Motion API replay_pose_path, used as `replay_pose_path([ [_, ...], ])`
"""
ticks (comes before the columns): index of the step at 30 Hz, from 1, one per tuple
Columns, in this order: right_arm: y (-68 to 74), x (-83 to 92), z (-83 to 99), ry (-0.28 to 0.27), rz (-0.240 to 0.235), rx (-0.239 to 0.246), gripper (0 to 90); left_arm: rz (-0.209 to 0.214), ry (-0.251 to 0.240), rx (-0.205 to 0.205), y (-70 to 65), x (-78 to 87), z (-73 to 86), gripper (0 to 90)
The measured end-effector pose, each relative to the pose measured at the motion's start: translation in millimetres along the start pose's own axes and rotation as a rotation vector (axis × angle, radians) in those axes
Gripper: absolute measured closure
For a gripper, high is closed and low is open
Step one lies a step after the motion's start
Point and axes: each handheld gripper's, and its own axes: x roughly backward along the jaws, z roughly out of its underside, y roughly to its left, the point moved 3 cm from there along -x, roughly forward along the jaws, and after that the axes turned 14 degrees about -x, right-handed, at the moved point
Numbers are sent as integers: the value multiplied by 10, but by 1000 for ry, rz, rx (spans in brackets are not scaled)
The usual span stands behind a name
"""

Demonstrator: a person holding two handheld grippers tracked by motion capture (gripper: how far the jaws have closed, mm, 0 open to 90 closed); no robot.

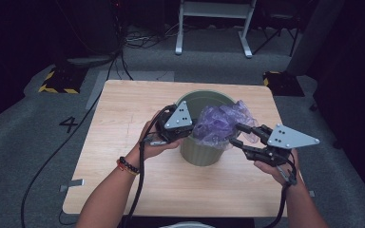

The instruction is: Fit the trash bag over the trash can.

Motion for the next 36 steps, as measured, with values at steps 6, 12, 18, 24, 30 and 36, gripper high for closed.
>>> replay_pose_path([
  [6, 22, 233, -5, -33, 52, 1, 428, -13, 4, 8, 5, 97, 62, 898],
  [12, -70, 308, -51, -65, 169, -26, 303, -9, 9, 18, 10, 122, 121, 898],
  [18, -212, 177, -147, -55, 190, -47, 257, -5, 2, 8, -5, 117, 132, 898],
  [24, -239, -12, -132, -15, 133, -73, 387, -7, -1, 2, -1, 112, 142, 897],
  [30, -244, -99, -129, 9, 123, -39, 733, 3, -14, 8, 0, 163, 160, 814],
  [36, -247, -89, -109, -2, 90, -35, 889, 42, -67, 48, 1, 305, 200, 537],
])
